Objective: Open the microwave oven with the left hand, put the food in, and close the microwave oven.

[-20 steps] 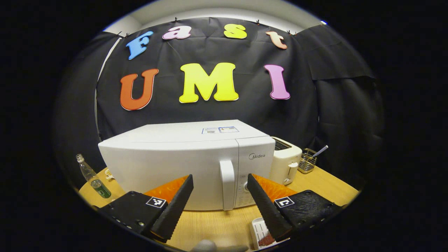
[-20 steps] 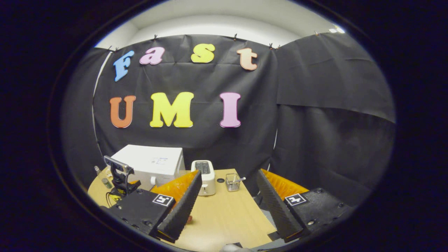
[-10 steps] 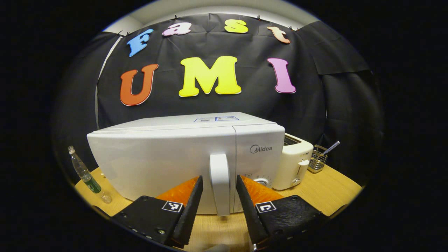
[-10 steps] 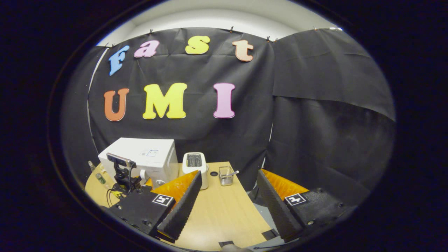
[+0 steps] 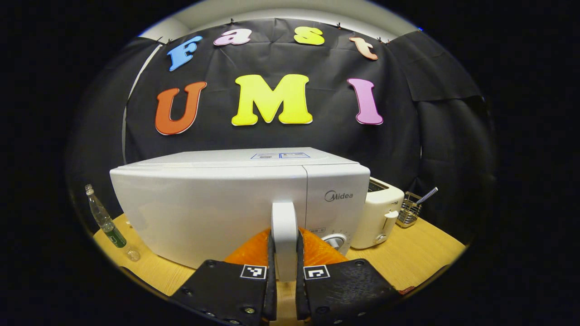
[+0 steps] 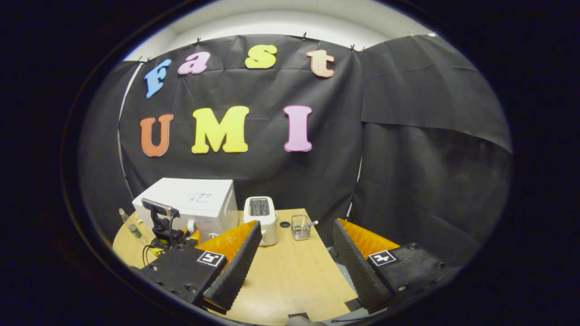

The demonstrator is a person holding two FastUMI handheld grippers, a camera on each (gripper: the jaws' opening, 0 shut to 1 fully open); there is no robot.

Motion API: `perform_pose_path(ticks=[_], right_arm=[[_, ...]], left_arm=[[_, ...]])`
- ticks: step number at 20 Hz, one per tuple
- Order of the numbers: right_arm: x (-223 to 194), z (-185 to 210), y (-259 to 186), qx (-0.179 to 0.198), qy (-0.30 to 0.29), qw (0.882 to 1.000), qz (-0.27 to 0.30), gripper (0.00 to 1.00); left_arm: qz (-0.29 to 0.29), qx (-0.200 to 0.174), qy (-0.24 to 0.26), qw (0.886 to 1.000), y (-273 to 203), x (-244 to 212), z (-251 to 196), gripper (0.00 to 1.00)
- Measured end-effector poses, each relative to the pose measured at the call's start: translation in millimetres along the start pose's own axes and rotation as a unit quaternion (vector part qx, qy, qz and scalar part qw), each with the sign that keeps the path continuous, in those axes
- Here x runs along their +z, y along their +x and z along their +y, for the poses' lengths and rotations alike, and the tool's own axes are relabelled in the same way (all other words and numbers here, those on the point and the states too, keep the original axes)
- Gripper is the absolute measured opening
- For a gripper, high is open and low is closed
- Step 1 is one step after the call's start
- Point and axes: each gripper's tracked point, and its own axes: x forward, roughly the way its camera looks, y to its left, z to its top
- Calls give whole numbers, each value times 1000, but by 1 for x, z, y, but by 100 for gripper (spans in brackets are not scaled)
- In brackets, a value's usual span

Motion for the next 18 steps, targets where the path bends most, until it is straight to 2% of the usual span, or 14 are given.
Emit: perform_pose_path(ticks=[4,5,6,11,13,14,15,18], right_arm=[[2,2,4,8,-20,1000,0,100],[3,2,4,10,-20,1000,-1,92],[4,3,5,14,-19,1000,0,100],[5,9,5,28,-24,999,-5,100],[4,13,5,35,-25,999,-4,100],[3,16,5,38,-27,999,-4,92],[3,21,6,45,-27,999,-3,100],[3,40,7,66,-22,998,-4,100]], left_arm=[[2,4,6,1000,0,-3,1,13],[4,1,5,1000,-1,-2,0,13],[5,-2,2,1000,-1,-3,0,13],[17,-2,2,1000,-7,-6,1,13],[9,0,8,1000,-30,-10,1,13],[4,-4,18,1000,-47,-12,3,13],[2,-8,21,1000,-59,-15,7,13],[20,-20,10,1000,-92,-24,18,13]])
